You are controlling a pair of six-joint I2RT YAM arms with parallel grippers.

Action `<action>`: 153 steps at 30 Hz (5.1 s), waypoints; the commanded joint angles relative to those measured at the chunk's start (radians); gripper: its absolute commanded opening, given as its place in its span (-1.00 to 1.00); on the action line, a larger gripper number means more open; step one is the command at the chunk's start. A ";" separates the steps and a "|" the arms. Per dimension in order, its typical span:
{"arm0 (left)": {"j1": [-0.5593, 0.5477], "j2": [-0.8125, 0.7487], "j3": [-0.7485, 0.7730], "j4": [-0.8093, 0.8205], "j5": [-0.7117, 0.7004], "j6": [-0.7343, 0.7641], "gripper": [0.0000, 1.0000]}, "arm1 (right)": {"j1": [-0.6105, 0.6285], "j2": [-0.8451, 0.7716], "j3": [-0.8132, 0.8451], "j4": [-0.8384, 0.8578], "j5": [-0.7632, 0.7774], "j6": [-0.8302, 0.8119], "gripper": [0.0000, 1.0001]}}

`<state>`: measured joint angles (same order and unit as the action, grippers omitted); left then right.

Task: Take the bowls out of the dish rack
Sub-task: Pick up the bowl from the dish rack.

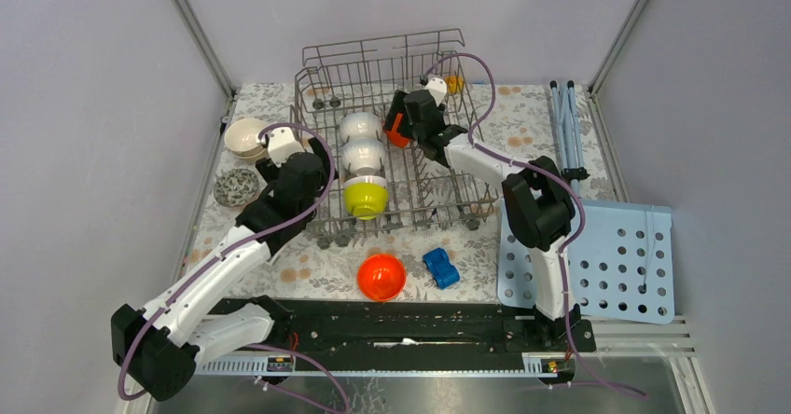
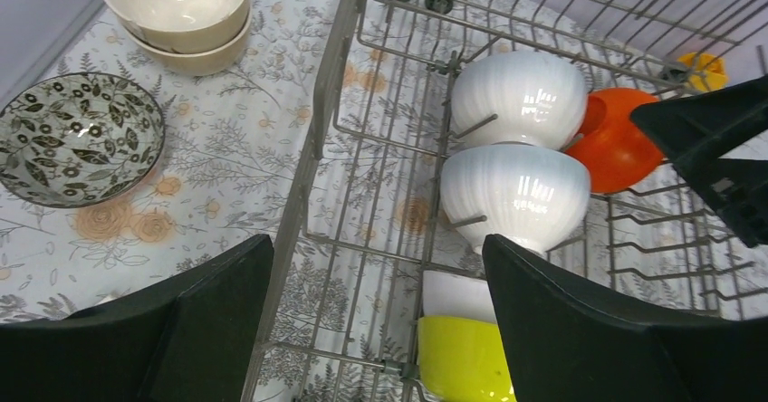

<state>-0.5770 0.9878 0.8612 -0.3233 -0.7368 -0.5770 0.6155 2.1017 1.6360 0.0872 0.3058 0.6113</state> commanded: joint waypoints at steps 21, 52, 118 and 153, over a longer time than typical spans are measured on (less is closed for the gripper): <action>0.019 0.093 0.024 -0.006 -0.024 -0.001 0.79 | -0.048 0.099 0.186 -0.242 0.020 -0.070 0.89; 0.111 0.225 0.045 -0.042 -0.008 -0.011 0.61 | -0.046 0.186 0.339 -0.417 0.125 -0.141 0.99; -0.140 0.491 0.553 0.014 0.264 0.206 0.94 | -0.250 -0.814 -0.661 -0.147 0.052 -0.027 0.99; -0.035 1.135 1.133 -0.114 0.302 0.351 0.66 | -0.247 -0.880 -0.914 -0.011 -0.328 0.127 -0.10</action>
<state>-0.6060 2.0892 1.9053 -0.4549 -0.4385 -0.2672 0.3550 1.2541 0.7475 0.0582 0.0769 0.7013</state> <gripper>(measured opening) 0.834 0.457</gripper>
